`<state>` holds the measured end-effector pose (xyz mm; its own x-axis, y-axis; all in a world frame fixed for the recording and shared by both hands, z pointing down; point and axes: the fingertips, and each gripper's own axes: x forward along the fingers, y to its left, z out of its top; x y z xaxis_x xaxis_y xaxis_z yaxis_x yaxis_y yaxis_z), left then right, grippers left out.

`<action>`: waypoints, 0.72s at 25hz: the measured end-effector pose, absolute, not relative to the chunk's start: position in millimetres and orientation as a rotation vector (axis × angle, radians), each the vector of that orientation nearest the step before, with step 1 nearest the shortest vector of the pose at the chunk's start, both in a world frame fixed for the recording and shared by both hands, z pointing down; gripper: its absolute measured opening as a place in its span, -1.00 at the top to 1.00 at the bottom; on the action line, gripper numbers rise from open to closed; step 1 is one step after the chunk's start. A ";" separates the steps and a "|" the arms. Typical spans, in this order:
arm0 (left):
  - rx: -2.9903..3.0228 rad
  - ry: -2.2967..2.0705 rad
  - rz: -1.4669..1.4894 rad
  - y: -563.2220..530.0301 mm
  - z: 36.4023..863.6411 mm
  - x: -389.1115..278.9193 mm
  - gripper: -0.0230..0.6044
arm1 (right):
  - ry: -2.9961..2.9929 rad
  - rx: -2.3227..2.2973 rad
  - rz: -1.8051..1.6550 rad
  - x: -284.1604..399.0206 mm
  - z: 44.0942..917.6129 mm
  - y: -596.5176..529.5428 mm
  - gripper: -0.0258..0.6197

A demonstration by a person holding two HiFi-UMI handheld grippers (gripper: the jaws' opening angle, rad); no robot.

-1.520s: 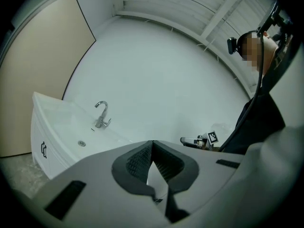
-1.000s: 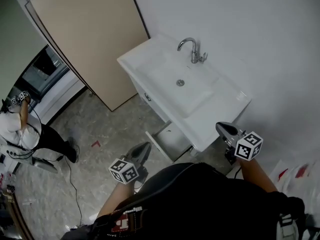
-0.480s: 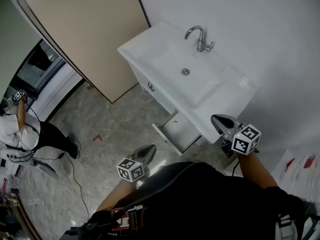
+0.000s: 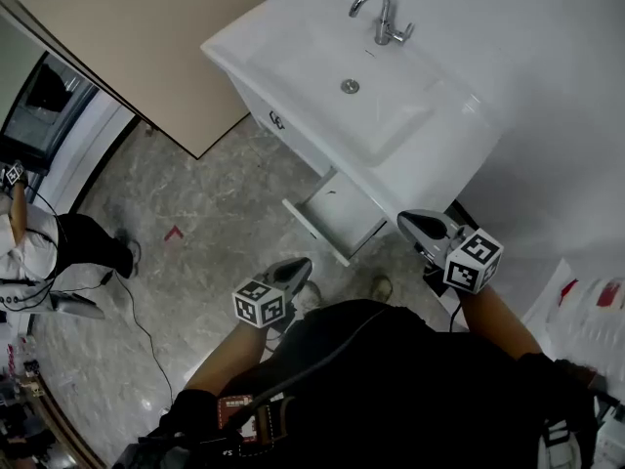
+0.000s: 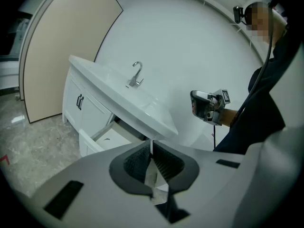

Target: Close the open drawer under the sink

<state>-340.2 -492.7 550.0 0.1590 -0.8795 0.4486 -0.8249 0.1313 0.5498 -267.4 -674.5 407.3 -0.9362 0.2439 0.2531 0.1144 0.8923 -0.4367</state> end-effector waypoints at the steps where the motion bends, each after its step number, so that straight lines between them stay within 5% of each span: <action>1: 1.675 -1.640 -0.085 -493.2 556.6 -338.2 0.92 | -2.749 -0.276 0.611 -267.2 411.7 -671.8 0.92; 9: 1.629 -1.662 -0.061 -502.1 601.6 -362.8 0.91 | -2.707 -0.339 0.657 -278.0 449.2 -651.5 0.92; 18: 1.497 -1.652 -0.009 -497.6 686.7 -387.7 0.63 | -2.684 -0.426 0.788 -288.9 487.9 -621.3 0.92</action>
